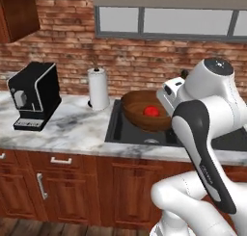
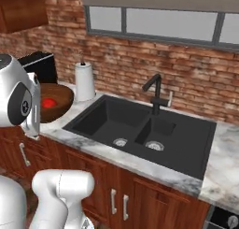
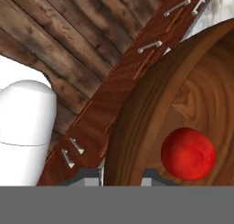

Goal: Pick the tomato from the sink and place it in the bowl. Then pick the bowl and place it in the microwave. Then close the microwave door and press the start button.

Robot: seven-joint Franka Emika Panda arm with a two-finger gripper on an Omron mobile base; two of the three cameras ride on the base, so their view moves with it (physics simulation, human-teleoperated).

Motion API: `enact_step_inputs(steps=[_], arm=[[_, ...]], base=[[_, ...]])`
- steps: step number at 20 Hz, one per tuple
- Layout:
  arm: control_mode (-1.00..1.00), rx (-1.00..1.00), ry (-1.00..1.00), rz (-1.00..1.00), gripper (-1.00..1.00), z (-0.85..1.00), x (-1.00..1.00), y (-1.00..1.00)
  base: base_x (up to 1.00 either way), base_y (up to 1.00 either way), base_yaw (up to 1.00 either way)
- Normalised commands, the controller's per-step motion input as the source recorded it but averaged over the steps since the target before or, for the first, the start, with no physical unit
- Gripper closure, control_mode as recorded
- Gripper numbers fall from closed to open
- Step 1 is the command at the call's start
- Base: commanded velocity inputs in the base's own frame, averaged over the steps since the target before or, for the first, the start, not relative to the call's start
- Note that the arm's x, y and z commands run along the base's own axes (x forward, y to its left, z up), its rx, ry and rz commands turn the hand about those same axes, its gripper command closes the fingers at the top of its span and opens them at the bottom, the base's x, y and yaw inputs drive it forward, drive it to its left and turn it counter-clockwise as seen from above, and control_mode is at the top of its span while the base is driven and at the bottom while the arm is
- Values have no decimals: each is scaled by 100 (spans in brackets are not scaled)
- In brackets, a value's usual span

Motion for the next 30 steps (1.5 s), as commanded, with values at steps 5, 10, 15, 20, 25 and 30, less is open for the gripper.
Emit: enact_step_inputs(steps=[5, 10, 15, 20, 25, 30], arm=[[100, 0, 0, 0, 100, 0, 0, 0], [100, 0, 0, 0, 100, 0, 0, 0], [100, 0, 0, 0, 100, 0, 0, 0], [100, 0, 0, 0, 100, 0, 0, 0], [100, 0, 0, 0, 100, 0, 0, 0], [100, 0, 0, 0, 100, 0, 0, 0]], base=[[-26, 0, 56], [-20, 0, 52], [-5, 0, 53], [2, 0, 56], [65, 0, 52], [97, 3, 43]])
